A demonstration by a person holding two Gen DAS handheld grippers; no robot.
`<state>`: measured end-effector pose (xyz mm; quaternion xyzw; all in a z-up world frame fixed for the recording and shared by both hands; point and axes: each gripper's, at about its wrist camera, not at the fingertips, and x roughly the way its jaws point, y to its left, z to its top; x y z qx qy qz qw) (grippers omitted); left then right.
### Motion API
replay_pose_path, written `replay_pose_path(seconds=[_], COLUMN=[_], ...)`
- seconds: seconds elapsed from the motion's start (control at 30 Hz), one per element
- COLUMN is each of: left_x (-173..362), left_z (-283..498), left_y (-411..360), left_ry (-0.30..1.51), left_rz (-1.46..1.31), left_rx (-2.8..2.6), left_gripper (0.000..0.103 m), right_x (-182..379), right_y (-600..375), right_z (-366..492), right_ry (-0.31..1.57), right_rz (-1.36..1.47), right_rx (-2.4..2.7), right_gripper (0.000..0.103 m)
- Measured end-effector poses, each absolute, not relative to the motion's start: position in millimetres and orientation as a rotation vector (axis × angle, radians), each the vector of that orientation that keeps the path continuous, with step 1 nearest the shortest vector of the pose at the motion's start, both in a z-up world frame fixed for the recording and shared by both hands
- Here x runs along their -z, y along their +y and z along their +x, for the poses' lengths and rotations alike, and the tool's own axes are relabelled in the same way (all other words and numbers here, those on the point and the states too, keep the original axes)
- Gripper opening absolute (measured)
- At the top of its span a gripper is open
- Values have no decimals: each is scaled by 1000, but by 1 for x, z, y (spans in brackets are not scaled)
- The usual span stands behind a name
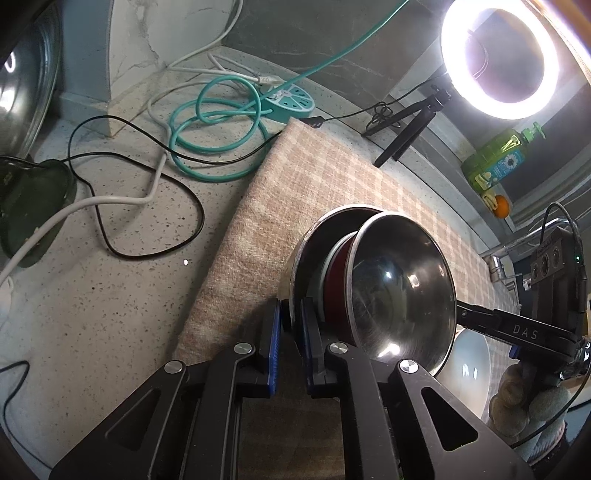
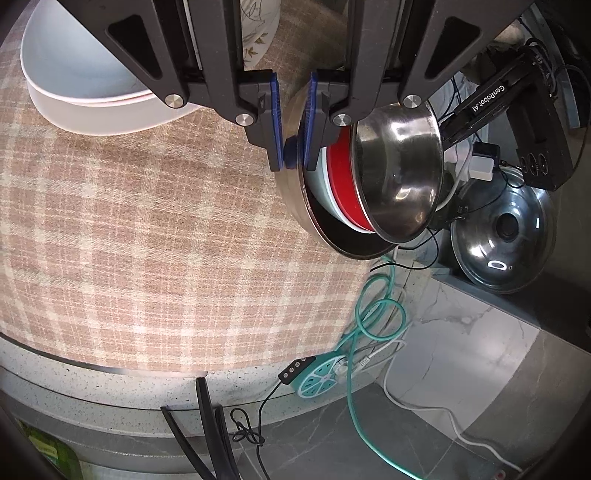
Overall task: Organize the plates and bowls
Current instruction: 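Lift the nested steel bowl stack and carry it over the plate stack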
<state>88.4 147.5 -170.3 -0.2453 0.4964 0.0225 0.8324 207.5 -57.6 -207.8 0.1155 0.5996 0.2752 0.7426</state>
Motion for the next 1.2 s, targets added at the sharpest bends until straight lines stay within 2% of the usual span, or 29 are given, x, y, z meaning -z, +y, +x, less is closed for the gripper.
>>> replay_pose_path(seconds=[0.7, 1.2], left_x=[106, 110], left_z=[43, 40], left_y=[84, 14], left_ry=[926, 953], left_rz=[-457, -421], left_rx=[-62, 31], left_gripper=[8, 8], right_x=[147, 141], right_y=[-117, -195], right_z=[161, 134], right_ry=[1209, 1189], right_rz=[272, 294], right_rx=[-676, -599], right_gripper=[10, 10])
